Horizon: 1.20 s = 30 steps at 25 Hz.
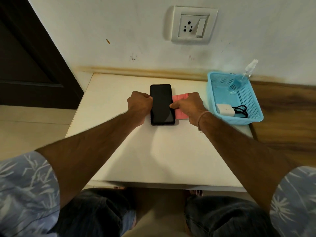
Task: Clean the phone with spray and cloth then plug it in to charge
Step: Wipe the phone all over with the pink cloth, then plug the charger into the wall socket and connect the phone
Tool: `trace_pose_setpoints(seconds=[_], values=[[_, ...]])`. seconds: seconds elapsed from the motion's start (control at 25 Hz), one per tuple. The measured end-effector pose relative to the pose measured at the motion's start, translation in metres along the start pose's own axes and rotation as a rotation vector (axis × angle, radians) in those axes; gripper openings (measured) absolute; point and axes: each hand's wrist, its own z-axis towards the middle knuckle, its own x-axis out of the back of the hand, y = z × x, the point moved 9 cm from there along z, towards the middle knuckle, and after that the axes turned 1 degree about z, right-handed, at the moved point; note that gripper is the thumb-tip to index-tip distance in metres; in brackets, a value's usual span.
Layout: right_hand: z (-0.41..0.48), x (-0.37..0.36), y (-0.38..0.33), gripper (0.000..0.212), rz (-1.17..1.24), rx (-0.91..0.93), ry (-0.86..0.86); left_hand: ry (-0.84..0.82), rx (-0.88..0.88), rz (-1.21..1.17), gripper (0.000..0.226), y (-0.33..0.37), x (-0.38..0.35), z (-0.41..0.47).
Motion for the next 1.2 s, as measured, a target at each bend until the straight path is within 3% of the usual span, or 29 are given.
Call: trace_pose_setpoints(seconds=[0.2,0.56,0.64,0.84,0.92,1.08,1.2], values=[[0.001,-0.002,0.011,0.062,-0.054,-0.014,0.039,0.007,-0.081,0.186,0.017,0.008,-0.005,-0.002],[-0.002,-0.005,0.004,0.065,-0.224,0.062,0.070,0.056,-0.120,0.242,0.020,0.010,0.000,-0.013],[-0.003,0.000,0.001,0.059,-0.247,0.067,0.086,0.055,-0.128,0.244,0.019,0.011,-0.002,-0.013],[-0.025,0.030,-0.017,0.015,-0.265,0.193,0.220,0.057,-0.172,0.256,0.020,0.007,-0.008,-0.008],[-0.033,0.047,-0.031,0.017,-0.254,0.297,0.220,0.079,-0.181,0.247,0.019,0.005,-0.008,-0.009],[-0.013,0.112,-0.048,0.014,-0.159,0.300,0.253,0.081,-0.250,0.257,0.024,0.009,-0.008,-0.017],[0.007,0.162,-0.057,0.015,-0.260,0.346,0.349,0.084,-0.233,0.222,0.024,0.006,-0.005,-0.030]])
